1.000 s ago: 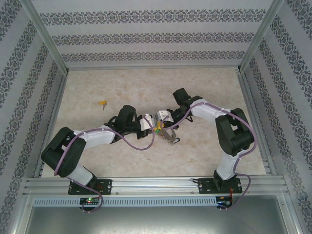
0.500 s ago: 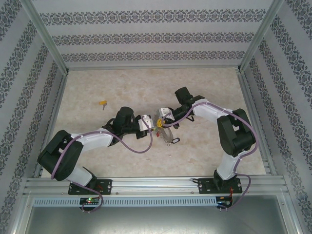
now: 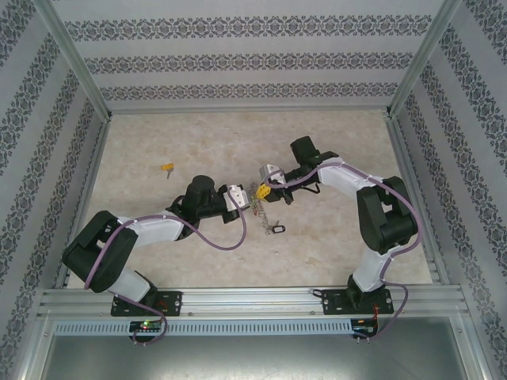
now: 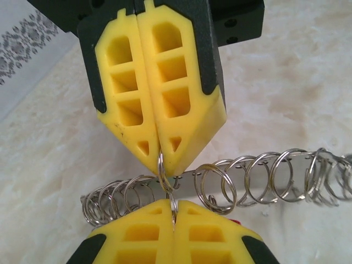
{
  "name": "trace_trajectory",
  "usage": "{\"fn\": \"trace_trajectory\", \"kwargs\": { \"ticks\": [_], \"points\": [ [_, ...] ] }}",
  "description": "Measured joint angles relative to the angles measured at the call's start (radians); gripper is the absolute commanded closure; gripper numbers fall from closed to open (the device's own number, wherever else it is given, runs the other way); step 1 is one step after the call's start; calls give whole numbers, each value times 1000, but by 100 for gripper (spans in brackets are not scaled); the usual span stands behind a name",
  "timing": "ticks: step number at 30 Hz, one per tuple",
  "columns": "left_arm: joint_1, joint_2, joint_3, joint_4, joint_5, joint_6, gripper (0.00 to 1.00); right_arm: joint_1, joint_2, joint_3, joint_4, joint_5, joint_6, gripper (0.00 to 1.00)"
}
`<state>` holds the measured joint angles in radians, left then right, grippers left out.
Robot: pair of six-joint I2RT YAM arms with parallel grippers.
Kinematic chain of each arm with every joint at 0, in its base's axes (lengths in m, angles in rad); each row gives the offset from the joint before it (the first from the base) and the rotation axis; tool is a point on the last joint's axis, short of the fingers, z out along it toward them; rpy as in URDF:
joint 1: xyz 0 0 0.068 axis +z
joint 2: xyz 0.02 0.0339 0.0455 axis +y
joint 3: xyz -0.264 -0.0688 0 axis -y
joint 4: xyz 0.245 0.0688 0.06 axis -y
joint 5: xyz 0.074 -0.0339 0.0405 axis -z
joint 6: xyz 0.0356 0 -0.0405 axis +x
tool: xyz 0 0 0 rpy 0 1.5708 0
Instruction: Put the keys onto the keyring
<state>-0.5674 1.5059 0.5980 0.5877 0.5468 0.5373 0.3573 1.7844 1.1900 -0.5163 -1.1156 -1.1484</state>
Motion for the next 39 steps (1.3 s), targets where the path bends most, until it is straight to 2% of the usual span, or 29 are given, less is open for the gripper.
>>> {"fn": "trace_trajectory", "kwargs": {
  "ticks": [11,19,23,27,29,32,37,39],
  "points": [
    [6,-64,43,20,5,-18,100,-23,-75,46,23,-89,235,100],
    [6,-98,70,26,4,-24,100,-17,-130,72,85,-69,494,100],
    [6,-115,78,23,-13,-40,100,22,-169,53,215,0,692,100],
    [8,-130,93,19,-49,-60,99,40,-229,-37,446,55,923,100],
    [8,-130,101,19,-65,-74,93,45,-245,-76,550,80,1030,100],
    [9,-137,105,19,-90,-100,89,58,-255,-107,651,119,1133,100],
    [12,-162,122,-23,-100,-159,82,84,-294,-142,742,191,1203,100],
    [12,-184,124,-45,-99,-178,69,86,-309,-146,773,196,1207,100]
  ]
}}
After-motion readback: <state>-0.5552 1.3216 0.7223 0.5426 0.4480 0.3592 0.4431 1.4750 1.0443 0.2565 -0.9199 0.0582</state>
